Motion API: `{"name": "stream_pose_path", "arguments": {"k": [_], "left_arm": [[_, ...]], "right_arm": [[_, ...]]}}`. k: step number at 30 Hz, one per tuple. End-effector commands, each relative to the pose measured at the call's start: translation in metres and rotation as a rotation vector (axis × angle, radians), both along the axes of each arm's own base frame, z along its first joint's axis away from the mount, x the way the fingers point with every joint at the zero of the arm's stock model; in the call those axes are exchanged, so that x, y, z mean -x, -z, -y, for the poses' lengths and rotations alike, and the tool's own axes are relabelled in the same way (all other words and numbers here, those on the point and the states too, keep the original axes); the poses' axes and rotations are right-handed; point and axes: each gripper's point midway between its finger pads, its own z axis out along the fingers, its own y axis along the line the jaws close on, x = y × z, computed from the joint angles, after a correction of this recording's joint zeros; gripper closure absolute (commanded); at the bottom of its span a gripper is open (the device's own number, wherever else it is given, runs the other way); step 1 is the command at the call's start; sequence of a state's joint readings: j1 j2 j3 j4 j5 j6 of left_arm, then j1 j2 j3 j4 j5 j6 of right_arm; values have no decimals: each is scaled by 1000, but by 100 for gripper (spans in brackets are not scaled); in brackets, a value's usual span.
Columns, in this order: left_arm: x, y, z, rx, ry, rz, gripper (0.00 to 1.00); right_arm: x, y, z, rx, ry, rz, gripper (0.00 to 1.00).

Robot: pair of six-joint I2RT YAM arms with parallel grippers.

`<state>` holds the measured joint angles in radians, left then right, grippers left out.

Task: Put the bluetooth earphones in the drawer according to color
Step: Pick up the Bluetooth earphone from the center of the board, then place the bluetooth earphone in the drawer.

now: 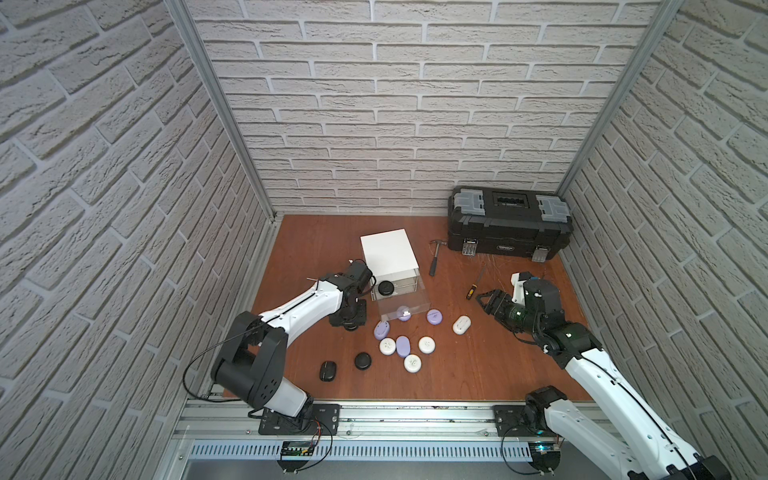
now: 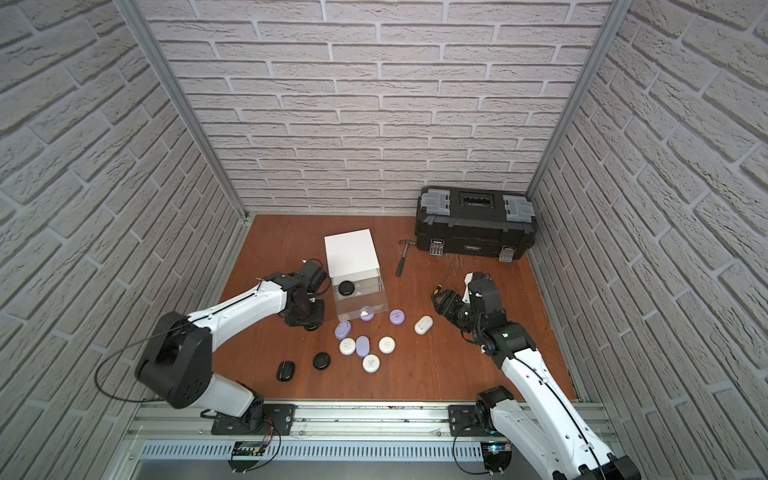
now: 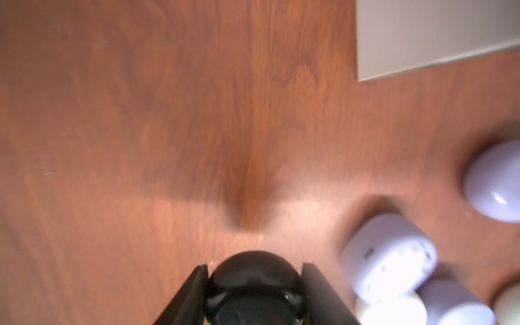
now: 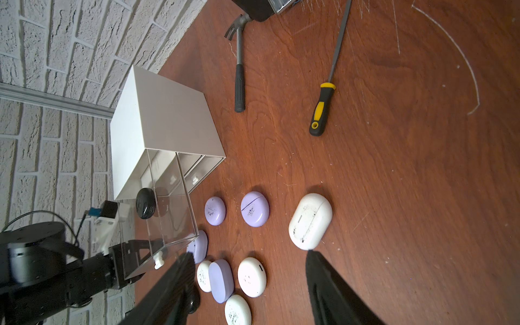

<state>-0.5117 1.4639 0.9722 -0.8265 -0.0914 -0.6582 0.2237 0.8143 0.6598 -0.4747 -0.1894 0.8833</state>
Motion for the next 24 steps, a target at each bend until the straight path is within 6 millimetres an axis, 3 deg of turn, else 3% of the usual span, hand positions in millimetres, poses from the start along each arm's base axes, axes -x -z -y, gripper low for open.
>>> {"name": "stream_pose_path", "arguments": {"k": [1,7,13,18,24], "left_arm": [[13,-30,-13,-41,16,27,57],[14,-92,-5,-54,69,141,57],[-7,-151,44,-27,193,256,57],[-32,-166,98,3,297,281,57],[-58,-158,137,24,353,262,56]], "right_arm": [[-4,-3,1,-11,3,33,33],[-4,-3,0,-19,0,35,33],[-5,-7,-1,-24,-5,50,33],[-3,-7,0,-27,-4,51,33],[-2,-9,2,-31,-4,55,33]]}}
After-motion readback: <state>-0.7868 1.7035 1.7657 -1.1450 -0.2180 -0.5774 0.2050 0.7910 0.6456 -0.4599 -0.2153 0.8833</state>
